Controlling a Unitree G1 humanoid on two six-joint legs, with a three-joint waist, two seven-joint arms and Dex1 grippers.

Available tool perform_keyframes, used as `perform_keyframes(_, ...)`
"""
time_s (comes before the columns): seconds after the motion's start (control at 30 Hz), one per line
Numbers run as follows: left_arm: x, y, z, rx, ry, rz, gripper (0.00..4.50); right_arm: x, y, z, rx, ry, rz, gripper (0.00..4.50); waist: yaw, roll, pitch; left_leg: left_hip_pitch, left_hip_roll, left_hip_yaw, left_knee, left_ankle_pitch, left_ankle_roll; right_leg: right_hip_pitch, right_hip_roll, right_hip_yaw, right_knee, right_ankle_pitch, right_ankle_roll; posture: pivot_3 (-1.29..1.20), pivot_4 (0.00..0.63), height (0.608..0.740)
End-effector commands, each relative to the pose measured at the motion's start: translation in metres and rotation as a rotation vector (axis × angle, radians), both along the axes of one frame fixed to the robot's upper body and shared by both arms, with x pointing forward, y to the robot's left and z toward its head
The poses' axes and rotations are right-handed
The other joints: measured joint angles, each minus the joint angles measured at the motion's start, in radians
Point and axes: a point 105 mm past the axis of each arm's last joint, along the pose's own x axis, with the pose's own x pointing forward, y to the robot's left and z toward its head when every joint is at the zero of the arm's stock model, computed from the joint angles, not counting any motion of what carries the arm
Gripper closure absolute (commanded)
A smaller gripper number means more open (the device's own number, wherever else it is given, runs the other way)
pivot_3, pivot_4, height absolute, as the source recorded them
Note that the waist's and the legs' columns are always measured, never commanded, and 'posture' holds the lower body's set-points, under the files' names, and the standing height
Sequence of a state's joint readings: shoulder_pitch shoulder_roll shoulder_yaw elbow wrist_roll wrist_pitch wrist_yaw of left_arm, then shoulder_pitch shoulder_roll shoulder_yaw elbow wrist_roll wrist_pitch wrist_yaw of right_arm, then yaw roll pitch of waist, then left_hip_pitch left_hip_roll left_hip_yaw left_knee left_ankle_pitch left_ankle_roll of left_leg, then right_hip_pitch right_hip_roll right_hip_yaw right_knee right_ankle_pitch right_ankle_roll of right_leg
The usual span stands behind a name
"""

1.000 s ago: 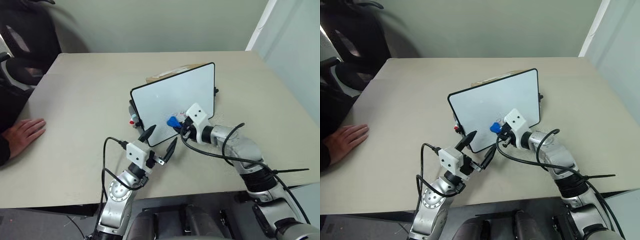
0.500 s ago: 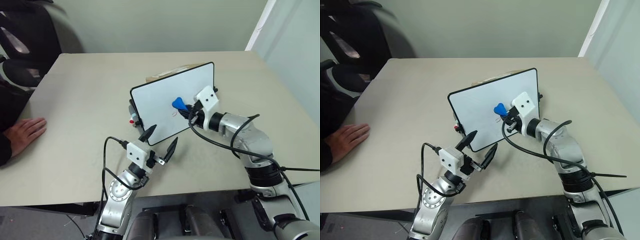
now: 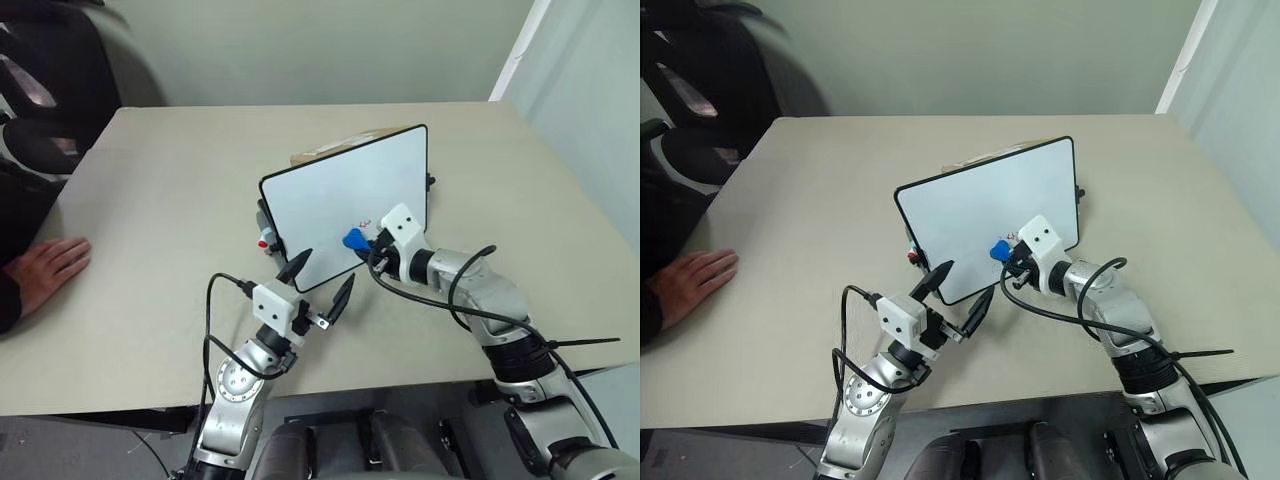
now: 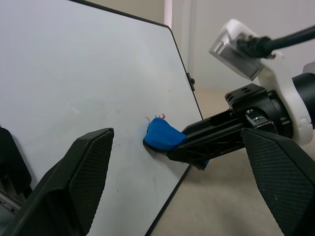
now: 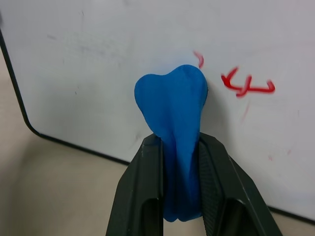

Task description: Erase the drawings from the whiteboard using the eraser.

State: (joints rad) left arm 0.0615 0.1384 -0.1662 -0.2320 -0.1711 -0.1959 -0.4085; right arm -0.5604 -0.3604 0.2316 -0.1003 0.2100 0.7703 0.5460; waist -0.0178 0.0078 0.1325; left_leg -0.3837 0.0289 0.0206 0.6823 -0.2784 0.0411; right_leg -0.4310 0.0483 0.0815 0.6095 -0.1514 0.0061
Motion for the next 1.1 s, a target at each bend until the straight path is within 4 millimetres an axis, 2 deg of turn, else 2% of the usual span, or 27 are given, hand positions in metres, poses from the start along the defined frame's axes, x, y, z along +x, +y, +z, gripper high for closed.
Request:
perform_keyframes(0.03, -0.002, 0.002, 0.011, -0.017, -0.043, 0.005, 0.00, 0.006, -0.004, 0.025, 0.019, -0.077, -0.029, 3.68, 0.000, 0.000, 0.000, 0.000, 0.000, 0.000, 0.000, 0.000, 0.000, 0.000, 0.000, 0.000, 0.000, 0.001, 0.000, 0.00, 0.150, 0.740)
perform_keyframes(0.17, -0.002, 0.002, 0.012, -0.018, -0.044, 0.001, 0.00, 0.008, -0.004, 0.032, 0.009, -0.108, -0.032, 3.68, -0.001, 0.000, 0.000, 0.000, 0.000, 0.000, 0.000, 0.002, 0.000, 0.000, 0.000, 0.000, 0.000, 0.002, 0.000, 0.00, 0.150, 0.740)
perform_keyframes(0.33, -0.003, 0.004, 0.012, -0.019, -0.044, 0.004, 0.00, 0.003, 0.004, 0.050, 0.032, -0.157, 0.004, 3.68, -0.002, 0.000, 0.000, -0.002, 0.000, 0.000, -0.001, 0.001, -0.001, -0.002, 0.000, 0.000, 0.000, 0.001, 0.000, 0.00, 0.150, 0.740)
perform_keyframes(0.63, -0.004, 0.006, 0.013, -0.017, -0.045, 0.006, 0.00, 0.006, 0.004, 0.056, 0.046, -0.170, -0.009, 3.68, -0.002, 0.000, 0.000, -0.003, 0.000, 0.000, -0.001, 0.000, -0.001, -0.003, 0.000, 0.000, -0.001, 0.000, 0.000, 0.00, 0.150, 0.740)
perform_keyframes(0.7, -0.005, 0.006, 0.013, -0.017, -0.045, 0.006, 0.00, 0.009, 0.000, 0.049, 0.033, -0.150, -0.029, 3.68, -0.002, 0.000, 0.000, -0.003, 0.000, 0.000, -0.001, 0.000, -0.001, -0.003, 0.000, 0.000, 0.000, 0.000, 0.000, 0.00, 0.150, 0.740)
perform_keyframes(0.9, -0.005, 0.007, 0.014, -0.020, -0.046, 0.010, 0.00, 0.024, -0.031, 0.010, -0.045, -0.044, -0.164, 3.68, -0.002, 0.000, 0.000, -0.002, 0.000, 0.000, 0.000, 0.000, -0.001, -0.002, 0.000, 0.000, 0.000, 0.000, 0.000, 0.00, 0.150, 0.740)
perform_keyframes(1.1, -0.006, 0.008, 0.015, -0.019, -0.046, 0.012, 0.00, 0.028, -0.045, 0.007, -0.033, -0.031, -0.226, 3.68, -0.003, 0.000, 0.000, 0.000, 0.000, 0.000, 0.001, 0.002, 0.000, 0.000, 0.000, 0.000, 0.000, 0.004, -0.001, 0.00, 0.150, 0.740)
